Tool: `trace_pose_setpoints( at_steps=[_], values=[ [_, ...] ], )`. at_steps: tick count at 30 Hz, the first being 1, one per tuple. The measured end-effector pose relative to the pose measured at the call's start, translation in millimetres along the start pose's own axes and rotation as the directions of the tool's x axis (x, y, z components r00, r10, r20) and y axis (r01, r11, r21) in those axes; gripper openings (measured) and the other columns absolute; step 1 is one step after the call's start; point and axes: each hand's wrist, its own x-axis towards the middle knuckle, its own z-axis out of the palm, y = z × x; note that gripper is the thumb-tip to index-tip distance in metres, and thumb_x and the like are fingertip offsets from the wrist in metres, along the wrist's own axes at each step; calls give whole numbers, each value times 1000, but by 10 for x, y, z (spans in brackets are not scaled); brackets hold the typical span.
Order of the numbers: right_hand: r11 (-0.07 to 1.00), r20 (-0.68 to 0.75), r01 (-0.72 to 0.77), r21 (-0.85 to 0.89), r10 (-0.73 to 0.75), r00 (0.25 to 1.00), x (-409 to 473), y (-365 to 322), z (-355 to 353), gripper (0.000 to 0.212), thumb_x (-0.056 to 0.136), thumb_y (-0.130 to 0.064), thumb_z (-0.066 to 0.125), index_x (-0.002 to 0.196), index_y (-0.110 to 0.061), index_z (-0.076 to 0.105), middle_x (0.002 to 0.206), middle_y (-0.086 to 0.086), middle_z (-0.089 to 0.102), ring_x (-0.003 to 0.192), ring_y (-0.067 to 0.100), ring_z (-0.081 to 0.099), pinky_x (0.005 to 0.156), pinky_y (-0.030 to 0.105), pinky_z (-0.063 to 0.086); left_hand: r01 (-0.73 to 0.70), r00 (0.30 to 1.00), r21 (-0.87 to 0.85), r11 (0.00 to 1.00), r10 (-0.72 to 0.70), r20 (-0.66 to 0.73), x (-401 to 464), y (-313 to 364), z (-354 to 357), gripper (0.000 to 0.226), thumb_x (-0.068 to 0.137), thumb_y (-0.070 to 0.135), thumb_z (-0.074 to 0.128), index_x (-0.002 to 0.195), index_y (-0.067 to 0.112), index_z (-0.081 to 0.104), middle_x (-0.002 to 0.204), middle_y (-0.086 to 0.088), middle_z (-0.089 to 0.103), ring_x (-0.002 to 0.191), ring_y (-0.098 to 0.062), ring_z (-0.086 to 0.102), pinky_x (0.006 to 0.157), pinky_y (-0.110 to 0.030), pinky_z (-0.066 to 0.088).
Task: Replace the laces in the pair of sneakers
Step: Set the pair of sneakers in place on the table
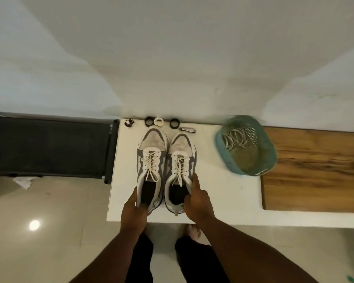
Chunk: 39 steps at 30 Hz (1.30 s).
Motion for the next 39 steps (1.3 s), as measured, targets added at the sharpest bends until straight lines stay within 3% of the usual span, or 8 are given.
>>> trace_pose_setpoints(
  at_steps=[6, 10, 15, 18, 22, 26, 33, 39],
  values=[
    [999, -7, -17, 45, 17, 1000, 191, 336, 80, 82, 94, -23, 48, 160, -35, 2, 116, 10, 67, 96, 24, 67, 89, 41, 58, -42, 998, 11, 999, 41, 38, 144, -143, 194, 41, 82, 25, 62, 109, 55, 71, 109, 7, 77, 105, -26, 72, 86, -45, 63],
    [997, -50, 13, 70, -10, 999, 274, 413, 115, 83, 90, -26, 53, 159, -38, 8, 115, 5, 69, 96, 24, 68, 89, 41, 59, -134, 989, 193, 972, 142, -28, 110, -155, 251, 44, 92, 15, 67, 132, 34, 63, 112, 5, 70, 105, -25, 67, 82, -31, 56],
    [984, -80, 80, 162, -68, 995, 323, 438, 51, 83, 80, -31, 70, 149, -41, 24, 101, -7, 67, 89, 19, 68, 85, 35, 58, -245, 954, 341, 907, 288, -82, 220, -242, 265, 56, 87, 12, 72, 139, 19, 51, 122, -1, 60, 110, -23, 57, 92, -36, 44],
    [972, -117, 141, 187, -121, 986, 465, 546, 107, 82, 74, -44, 68, 143, -43, 25, 103, -7, 68, 87, 17, 67, 82, 36, 58, -322, 915, 358, 876, 385, -118, 336, -369, 343, 57, 83, 32, 66, 136, 20, 48, 122, -3, 57, 109, -26, 57, 90, -38, 45],
    [955, -259, 239, 175, -190, 947, 599, 683, 283, 74, 74, -55, 60, 139, -41, 28, 93, -11, 67, 77, 17, 66, 69, 33, 55, -392, 854, 377, 839, 485, -189, 465, -582, 442, 76, 77, 59, 49, 140, 18, 44, 129, -6, 53, 110, -34, 59, 87, -41, 46],
    [942, -397, 305, 143, -228, 889, 709, 780, 455, 72, 74, -55, 58, 139, -38, 32, 82, -15, 60, 71, 14, 63, 63, 28, 49, -430, 787, 467, 773, 574, -226, 621, -747, 483, 79, 78, 64, 44, 141, 15, 44, 133, -9, 55, 105, -44, 62, 81, -47, 49],
    [899, -552, 405, 168, -255, 794, 721, 818, 586, 61, 78, -60, 56, 133, -40, 41, 68, -10, 59, 63, 10, 60, 57, 30, 47, -537, 697, 431, 725, 669, -257, 660, -874, 479, 77, 81, 69, 45, 141, 19, 47, 130, -4, 58, 111, -33, 60, 80, -39, 46],
    [882, -537, 393, 261, -206, 818, 595, 801, 605, 52, 87, -54, 65, 134, -41, 46, 69, -9, 64, 66, 9, 63, 65, 33, 52, -567, 740, 274, 777, 626, -244, 647, -848, 455, 68, 79, 65, 56, 135, 26, 50, 120, 0, 60, 107, -23, 59, 86, -40, 49]
  ],
)
